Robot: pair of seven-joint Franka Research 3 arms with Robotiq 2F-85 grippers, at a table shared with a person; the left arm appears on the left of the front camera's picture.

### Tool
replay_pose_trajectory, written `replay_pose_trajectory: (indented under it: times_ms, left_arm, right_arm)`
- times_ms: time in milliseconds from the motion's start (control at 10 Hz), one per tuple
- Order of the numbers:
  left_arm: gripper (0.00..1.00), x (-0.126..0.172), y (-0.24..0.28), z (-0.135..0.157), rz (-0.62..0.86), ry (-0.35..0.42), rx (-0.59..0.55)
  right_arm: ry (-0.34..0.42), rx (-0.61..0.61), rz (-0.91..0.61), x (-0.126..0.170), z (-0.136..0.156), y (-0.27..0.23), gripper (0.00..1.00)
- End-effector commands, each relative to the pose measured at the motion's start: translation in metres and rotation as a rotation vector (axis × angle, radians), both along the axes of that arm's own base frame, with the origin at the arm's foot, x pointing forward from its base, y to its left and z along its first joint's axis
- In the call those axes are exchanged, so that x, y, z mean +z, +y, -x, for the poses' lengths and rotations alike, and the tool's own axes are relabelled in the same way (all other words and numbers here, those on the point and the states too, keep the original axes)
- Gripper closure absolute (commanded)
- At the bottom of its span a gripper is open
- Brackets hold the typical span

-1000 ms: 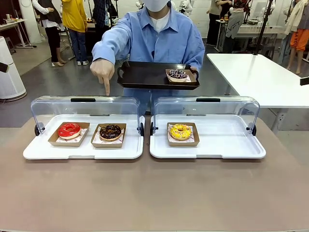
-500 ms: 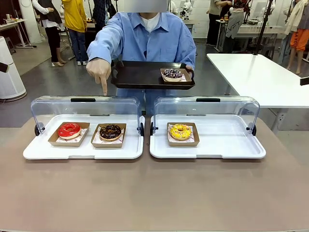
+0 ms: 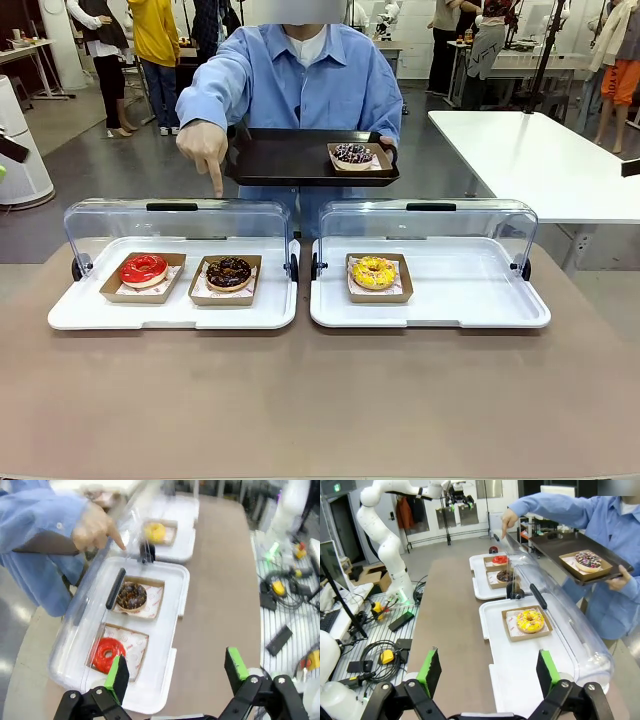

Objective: Provide the desired donut to the person.
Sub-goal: Pick up and lift the Paper togo box containing the Donut pointed at by the person.

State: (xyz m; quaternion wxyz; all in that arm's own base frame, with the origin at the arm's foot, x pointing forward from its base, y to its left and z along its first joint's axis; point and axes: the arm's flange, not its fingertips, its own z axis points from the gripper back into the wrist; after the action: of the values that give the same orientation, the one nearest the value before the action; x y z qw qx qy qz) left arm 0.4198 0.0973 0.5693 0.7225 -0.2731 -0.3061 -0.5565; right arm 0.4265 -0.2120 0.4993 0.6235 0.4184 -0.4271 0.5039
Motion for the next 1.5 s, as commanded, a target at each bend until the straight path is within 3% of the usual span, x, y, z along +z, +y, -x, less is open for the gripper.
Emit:
replay_pose_trajectory:
  times_ms: [0, 100, 200, 600, 900, 1100, 1300, 1400]
  left_arm:
    - [0.0, -0.004, -0.055, -0.007, -0.351, 0.005, -0.157]
    - [0.0, -0.017, -0.085, -0.006, -0.513, 0.027, -0.263]
    - [0.0, -0.033, -0.11, -0.008, -0.628, 0.015, -0.296]
    - [0.0, -0.113, -0.191, -0.035, -0.807, 0.075, -0.347]
    - [0.0, -0.168, -0.225, -0.037, -0.805, 0.019, -0.297]
    - [0.0, -0.18, -0.238, -0.036, -0.786, -0.035, -0.302]
    - [0.0, -0.17, -0.229, -0.031, -0.764, -0.039, -0.32]
    - [0.0, -0.18, -0.238, -0.041, -0.787, -0.024, -0.323]
  right_arm:
    - [-0.001, 0.0, -0.003, 0.0, 0.0, 0.0, 0.0]
    - [-0.001, 0.0, -0.003, 0.0, 0.0, 0.0, 0.0]
    - [-0.001, 0.0, -0.003, 0.0, 0.0, 0.0, 0.0]
    - [-0.001, 0.0, -0.003, 0.0, 0.0, 0.0, 0.0]
    - [-0.001, 0.0, -0.003, 0.0, 0.0, 0.0, 0.0]
    - [-0.001, 0.0, -0.003, 0.0, 0.0, 0.0, 0.0]
    - [-0.001, 0.0, -0.003, 0.0, 0.0, 0.0, 0.0]
    - [-0.001, 0.0, -0.003, 0.0, 0.0, 0.0, 0.0]
